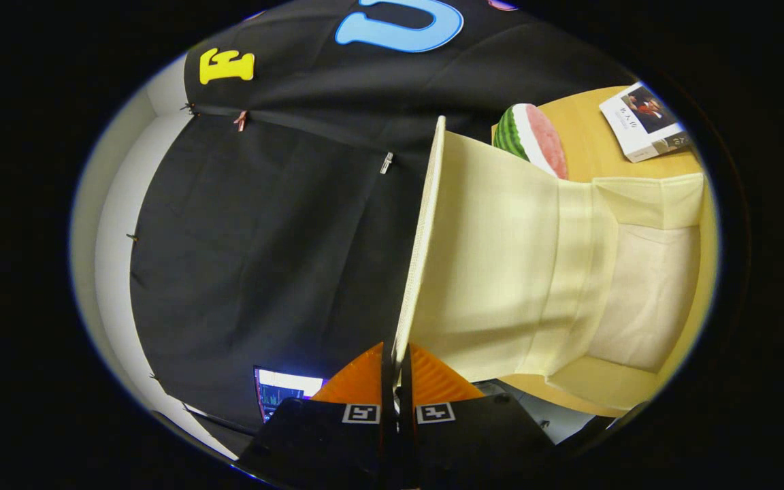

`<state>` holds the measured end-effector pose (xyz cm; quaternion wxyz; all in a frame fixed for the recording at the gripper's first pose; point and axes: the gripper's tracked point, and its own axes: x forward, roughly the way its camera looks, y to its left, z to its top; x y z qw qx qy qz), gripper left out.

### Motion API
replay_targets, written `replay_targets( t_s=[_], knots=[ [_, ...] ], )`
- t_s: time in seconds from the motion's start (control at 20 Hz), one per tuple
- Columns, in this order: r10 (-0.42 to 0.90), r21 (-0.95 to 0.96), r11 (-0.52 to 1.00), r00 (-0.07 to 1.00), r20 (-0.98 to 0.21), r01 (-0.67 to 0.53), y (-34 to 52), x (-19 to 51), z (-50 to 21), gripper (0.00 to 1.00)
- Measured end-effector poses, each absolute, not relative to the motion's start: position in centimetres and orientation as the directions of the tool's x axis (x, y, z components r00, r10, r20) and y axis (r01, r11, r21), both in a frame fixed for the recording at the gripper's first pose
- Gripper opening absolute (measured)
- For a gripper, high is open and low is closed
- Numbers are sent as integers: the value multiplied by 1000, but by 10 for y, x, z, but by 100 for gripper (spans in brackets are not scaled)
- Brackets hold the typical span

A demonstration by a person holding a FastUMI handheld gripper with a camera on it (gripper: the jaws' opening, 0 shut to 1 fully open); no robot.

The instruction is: Open the storage box then place both shoes into the box .Put the left shoe in first, then the right shoe, with the right side of both shoes facing outward in a uniform manner.

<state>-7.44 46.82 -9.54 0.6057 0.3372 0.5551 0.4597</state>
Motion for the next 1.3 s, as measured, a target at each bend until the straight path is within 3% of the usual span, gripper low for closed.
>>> replay_targets(
  t_s=[0.25, 0.45, 0.95, 1.3],
  knots=[
    [914, 899, 398, -10, -407, -182, 486, -72, -110, 6],
    [887, 857, 462, 99, -452, -228, 459, -44, -115, 97],
    [727, 543, 681, 363, -583, -491, 252, -17, -117, 97],
    [484, 305, 866, 513, -709, -395, 106, -1, -184, 98]
  ],
)
